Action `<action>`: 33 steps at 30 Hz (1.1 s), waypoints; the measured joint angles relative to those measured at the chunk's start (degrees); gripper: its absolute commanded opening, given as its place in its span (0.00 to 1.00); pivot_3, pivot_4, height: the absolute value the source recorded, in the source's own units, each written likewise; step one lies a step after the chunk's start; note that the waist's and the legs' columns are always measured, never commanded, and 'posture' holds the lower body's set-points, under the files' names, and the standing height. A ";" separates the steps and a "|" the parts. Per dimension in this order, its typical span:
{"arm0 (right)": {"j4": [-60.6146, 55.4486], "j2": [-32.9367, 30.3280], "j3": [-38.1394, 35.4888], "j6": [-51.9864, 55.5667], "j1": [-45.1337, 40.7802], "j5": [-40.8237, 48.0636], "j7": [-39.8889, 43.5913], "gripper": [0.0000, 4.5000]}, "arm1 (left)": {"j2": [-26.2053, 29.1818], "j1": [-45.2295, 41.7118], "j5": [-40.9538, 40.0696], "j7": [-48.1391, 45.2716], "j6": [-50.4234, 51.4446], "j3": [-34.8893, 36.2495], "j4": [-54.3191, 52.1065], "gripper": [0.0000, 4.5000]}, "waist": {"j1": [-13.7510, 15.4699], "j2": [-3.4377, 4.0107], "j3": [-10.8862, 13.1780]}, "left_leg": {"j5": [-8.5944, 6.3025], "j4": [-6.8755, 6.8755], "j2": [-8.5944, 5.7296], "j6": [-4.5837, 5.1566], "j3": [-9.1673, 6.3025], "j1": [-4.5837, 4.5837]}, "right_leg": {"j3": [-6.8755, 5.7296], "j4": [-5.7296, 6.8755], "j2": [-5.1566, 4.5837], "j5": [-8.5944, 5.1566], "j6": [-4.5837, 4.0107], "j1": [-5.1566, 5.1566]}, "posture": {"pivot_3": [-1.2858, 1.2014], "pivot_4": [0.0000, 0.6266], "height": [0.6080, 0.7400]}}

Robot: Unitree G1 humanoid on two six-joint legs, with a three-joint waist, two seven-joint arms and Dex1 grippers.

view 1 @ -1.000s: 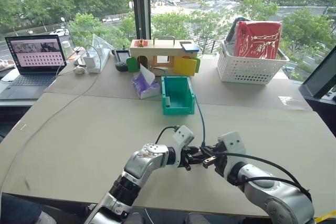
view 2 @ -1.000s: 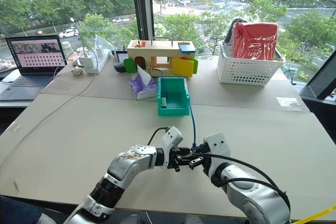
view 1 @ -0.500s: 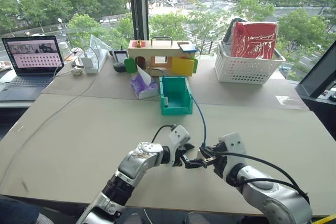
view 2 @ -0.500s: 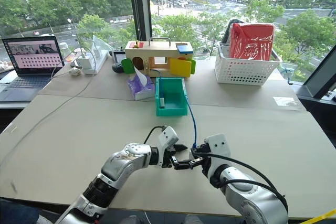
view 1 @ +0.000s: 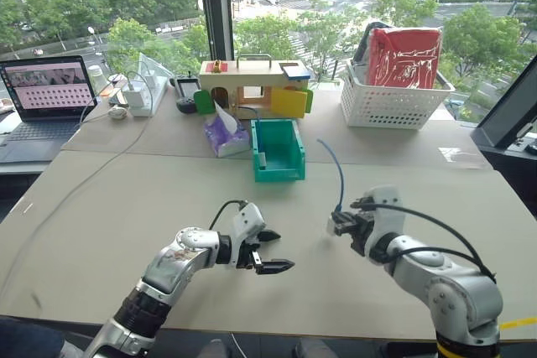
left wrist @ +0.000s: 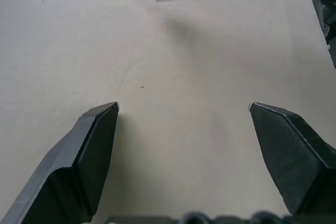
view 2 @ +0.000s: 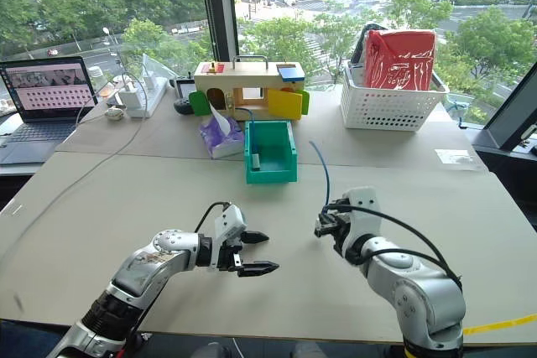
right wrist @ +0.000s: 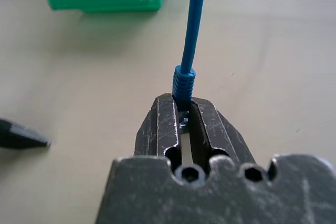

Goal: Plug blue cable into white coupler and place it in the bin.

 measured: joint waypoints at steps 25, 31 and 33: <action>97.42 11.89 8.38 -47.61 -59.30 -20.82 28.70 0.35 | -1.30 9.41 -1.74 10.17 -10.19 12.33 -1.16 0.97 | -1.61 0.10 0.68 | 0.04 -0.36 0.01 0.01 -0.09 -0.49 | 0.00 0.35 0.10 0.31 -0.58 -0.82 | 0.52 0.24 0.95; 101.19 12.14 5.97 -49.43 -59.09 -21.63 30.66 0.80 | -2.51 7.57 -1.73 12.67 -10.34 14.64 1.40 0.97 | -1.58 0.14 0.85 | 0.07 -0.32 0.00 -0.05 -0.10 -0.49 | -0.01 0.40 0.11 0.32 -0.59 -0.82 | 0.52 0.24 0.95; 101.07 11.71 4.65 -49.55 -59.56 -21.10 31.77 0.95 | -2.66 6.48 -1.25 13.06 -10.52 14.67 2.51 0.97 | -1.57 0.15 0.88 | 0.07 -0.32 0.00 -0.05 -0.11 -0.50 | -0.03 0.40 0.11 0.32 -0.59 -0.82 | 0.52 0.24 0.95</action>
